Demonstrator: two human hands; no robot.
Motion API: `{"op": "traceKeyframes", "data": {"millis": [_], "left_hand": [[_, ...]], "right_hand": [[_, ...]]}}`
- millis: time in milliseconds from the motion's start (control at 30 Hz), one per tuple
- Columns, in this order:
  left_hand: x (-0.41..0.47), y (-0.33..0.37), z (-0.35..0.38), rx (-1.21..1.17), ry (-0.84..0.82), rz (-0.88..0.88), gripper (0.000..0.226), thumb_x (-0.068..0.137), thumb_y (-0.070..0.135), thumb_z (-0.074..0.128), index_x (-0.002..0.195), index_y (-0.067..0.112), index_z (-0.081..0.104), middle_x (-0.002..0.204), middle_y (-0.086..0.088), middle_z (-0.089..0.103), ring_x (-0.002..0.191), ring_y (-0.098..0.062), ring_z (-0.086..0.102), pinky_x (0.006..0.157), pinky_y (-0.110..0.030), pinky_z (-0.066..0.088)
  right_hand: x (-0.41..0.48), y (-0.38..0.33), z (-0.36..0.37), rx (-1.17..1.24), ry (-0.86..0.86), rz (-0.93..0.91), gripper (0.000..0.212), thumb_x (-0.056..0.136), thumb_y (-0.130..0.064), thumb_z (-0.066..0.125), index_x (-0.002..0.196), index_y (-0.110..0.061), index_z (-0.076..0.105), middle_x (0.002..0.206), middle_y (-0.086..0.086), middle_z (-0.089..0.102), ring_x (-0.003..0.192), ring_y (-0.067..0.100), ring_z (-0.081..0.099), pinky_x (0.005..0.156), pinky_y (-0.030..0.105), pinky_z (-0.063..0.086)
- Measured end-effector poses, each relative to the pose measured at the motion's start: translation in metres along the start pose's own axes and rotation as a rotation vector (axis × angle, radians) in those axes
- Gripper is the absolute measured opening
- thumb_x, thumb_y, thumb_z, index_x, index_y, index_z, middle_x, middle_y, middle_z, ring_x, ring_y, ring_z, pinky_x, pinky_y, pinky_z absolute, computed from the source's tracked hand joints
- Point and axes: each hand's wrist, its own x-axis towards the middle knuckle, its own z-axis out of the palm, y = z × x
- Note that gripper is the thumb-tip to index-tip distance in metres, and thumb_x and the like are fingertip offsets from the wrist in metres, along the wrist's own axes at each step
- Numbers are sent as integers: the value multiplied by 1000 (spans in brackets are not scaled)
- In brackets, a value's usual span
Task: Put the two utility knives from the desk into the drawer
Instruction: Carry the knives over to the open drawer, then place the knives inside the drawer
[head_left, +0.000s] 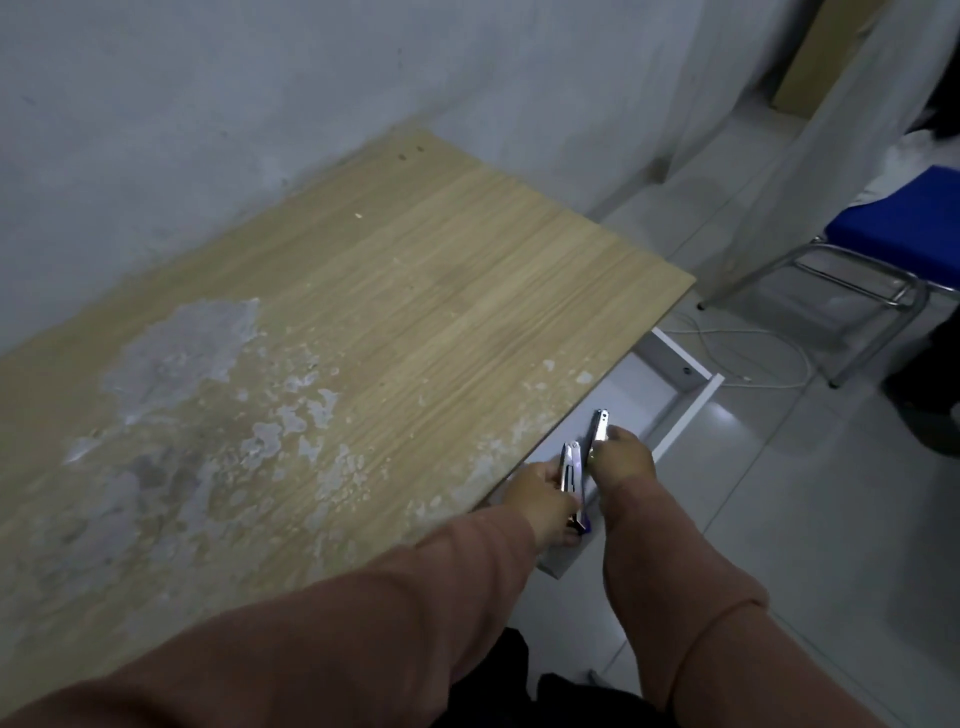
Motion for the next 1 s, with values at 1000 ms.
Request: {"op": "traceKeyframes", "data": {"millis": [1000], "left_hand": [[-10, -15, -12, 853, 479, 564, 71, 85, 29, 49, 147, 23, 16, 161, 1, -1, 147, -19, -4, 121, -38, 3]], "right_hand": [[-33, 27, -6, 488, 91, 248, 57, 72, -48, 47, 111, -9, 59, 111, 18, 63, 99, 38, 61, 92, 47, 48]]}}
